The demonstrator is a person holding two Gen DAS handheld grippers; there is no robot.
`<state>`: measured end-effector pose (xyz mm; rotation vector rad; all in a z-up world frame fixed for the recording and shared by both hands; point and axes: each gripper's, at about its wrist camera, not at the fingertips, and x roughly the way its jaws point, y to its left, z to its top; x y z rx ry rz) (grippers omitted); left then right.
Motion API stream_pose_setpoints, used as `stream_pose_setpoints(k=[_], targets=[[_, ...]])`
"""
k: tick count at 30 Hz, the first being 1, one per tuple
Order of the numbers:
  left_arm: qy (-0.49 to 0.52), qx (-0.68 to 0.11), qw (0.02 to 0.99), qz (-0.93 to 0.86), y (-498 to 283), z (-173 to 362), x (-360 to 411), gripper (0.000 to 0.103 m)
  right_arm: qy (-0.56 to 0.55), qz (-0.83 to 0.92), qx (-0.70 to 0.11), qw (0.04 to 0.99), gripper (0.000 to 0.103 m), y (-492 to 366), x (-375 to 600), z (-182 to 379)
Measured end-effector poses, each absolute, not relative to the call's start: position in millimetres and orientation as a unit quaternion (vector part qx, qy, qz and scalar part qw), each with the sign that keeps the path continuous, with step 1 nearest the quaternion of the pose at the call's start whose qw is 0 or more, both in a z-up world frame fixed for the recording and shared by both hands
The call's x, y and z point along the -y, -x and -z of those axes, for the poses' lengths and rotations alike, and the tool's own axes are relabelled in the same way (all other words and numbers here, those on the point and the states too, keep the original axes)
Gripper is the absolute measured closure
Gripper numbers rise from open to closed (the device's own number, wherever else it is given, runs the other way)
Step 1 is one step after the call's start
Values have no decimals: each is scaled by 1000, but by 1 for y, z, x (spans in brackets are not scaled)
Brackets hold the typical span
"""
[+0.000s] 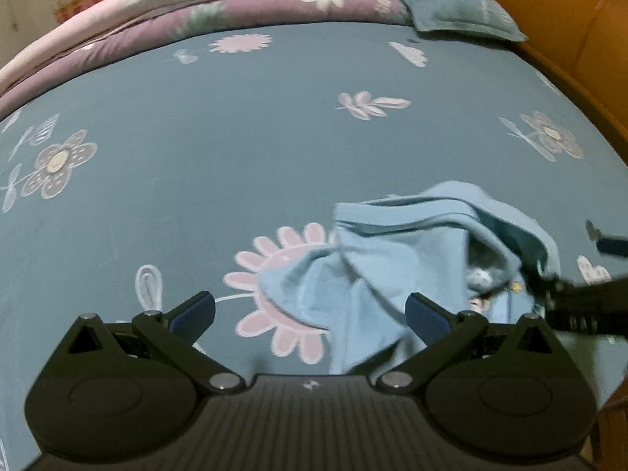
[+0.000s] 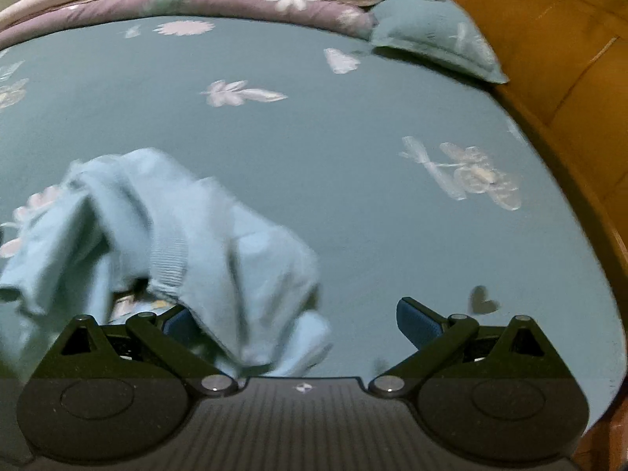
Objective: Fold clothes
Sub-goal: 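Move both open grippers down toward the crumpled light-blue shirt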
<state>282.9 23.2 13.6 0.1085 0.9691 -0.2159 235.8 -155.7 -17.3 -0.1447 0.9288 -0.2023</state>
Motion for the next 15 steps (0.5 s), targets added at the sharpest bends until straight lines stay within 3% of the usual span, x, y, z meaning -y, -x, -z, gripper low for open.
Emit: stream_pose_setpoints(k=[8, 15], targets=[[-68, -459, 873, 151, -285, -9, 20, 1, 65, 86, -417, 903, 0, -238, 193, 3], [-74, -489, 861, 116, -288, 27, 40, 1, 84, -43, -424, 901, 0, -242, 193, 25]])
